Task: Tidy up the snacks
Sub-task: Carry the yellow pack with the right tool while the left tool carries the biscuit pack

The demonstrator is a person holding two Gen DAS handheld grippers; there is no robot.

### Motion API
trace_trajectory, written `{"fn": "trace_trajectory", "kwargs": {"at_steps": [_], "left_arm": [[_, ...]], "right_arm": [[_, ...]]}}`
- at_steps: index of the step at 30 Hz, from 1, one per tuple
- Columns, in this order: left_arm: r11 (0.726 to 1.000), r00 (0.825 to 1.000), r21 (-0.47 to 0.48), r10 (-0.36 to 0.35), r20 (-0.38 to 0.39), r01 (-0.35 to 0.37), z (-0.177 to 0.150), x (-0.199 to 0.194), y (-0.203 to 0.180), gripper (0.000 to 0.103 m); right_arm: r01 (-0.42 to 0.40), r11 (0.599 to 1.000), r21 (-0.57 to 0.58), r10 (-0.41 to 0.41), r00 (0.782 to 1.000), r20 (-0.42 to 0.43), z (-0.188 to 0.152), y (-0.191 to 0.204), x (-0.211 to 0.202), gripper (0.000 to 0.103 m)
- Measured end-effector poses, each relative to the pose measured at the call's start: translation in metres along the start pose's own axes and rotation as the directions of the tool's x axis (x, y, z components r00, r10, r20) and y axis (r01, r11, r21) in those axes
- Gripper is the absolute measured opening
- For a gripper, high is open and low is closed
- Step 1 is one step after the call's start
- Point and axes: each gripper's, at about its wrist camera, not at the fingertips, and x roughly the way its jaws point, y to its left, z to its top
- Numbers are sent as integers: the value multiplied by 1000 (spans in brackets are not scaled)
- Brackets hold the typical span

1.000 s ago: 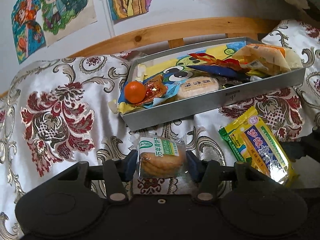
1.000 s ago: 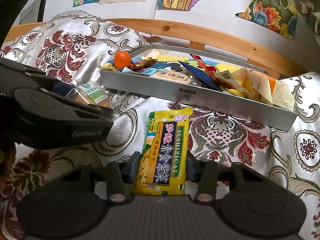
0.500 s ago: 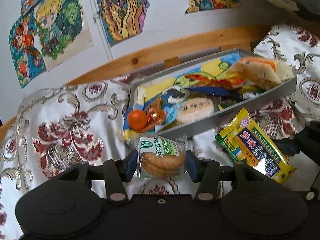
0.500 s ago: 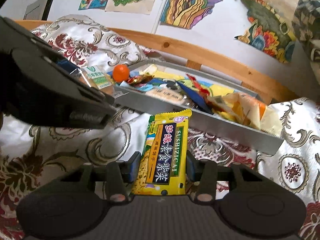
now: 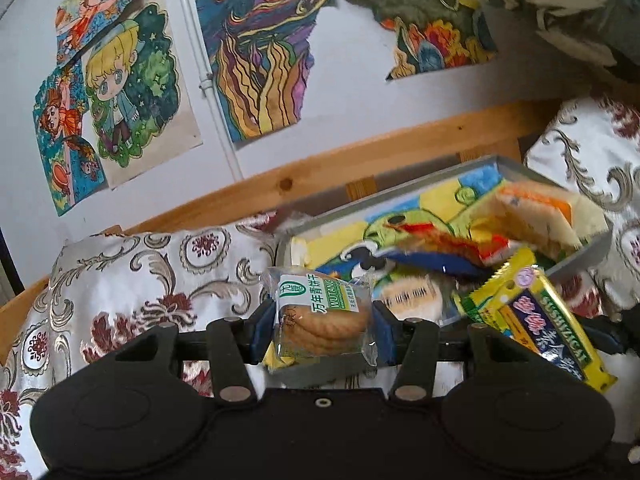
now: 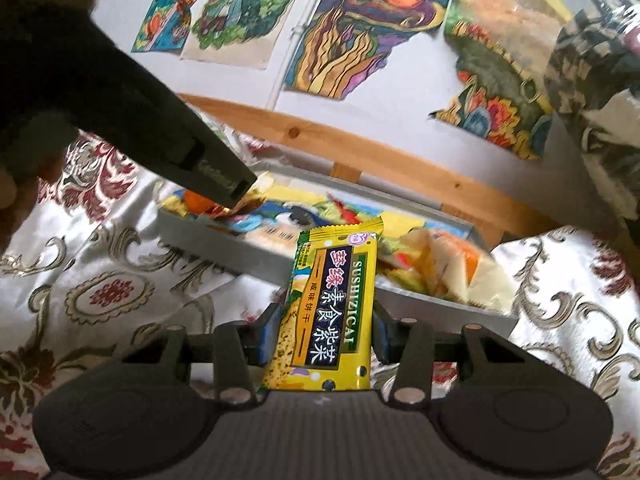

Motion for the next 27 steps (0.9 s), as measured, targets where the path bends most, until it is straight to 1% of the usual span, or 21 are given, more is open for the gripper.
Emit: {"fn": "trace_trajectory", "kwargs": {"at_steps": [3, 6, 9, 12, 14, 16, 17, 19, 22, 27], "left_arm": [[999, 1000, -33, -4, 13, 4, 8, 9, 2, 53], [997, 999, -71, -6, 34, 8, 16, 20, 7, 53], [994, 998, -105, 5, 58, 1, 25, 34, 12, 53], [992, 997, -130, 18, 72, -9, 32, 51, 17, 53], [989, 997, -148, 26, 70, -15, 35, 63, 19, 53], [986, 998, -169, 27, 64, -16, 36, 74, 21, 53], [984, 998, -179, 26, 60, -14, 36, 80, 22, 53], [980, 999, -198, 17, 44, -7, 35, 92, 21, 53], [977, 1000, -215, -1, 25, 6, 34, 108, 18, 53], [975, 999, -220, -31, 16, 33, 32, 123, 6, 53]], "right_arm": [[28, 1000, -4, -28, 999, 44, 5, -5, 0, 49], [66, 998, -1, -65, 991, 113, 17, -13, 9, 49], [110, 994, 25, -113, 977, 181, 31, -24, 24, 49], [163, 986, 38, -167, 954, 250, 45, -33, 43, 49], [180, 982, 54, -188, 942, 276, 50, -40, 56, 49], [185, 980, 68, -197, 937, 289, 54, -47, 68, 49], [185, 980, 77, -200, 936, 290, 54, -49, 74, 49], [163, 983, 85, -181, 945, 274, 55, -54, 87, 49], [141, 985, 100, -163, 950, 267, 53, -59, 101, 49], [111, 991, 79, -127, 960, 249, 51, -59, 113, 49]]}}
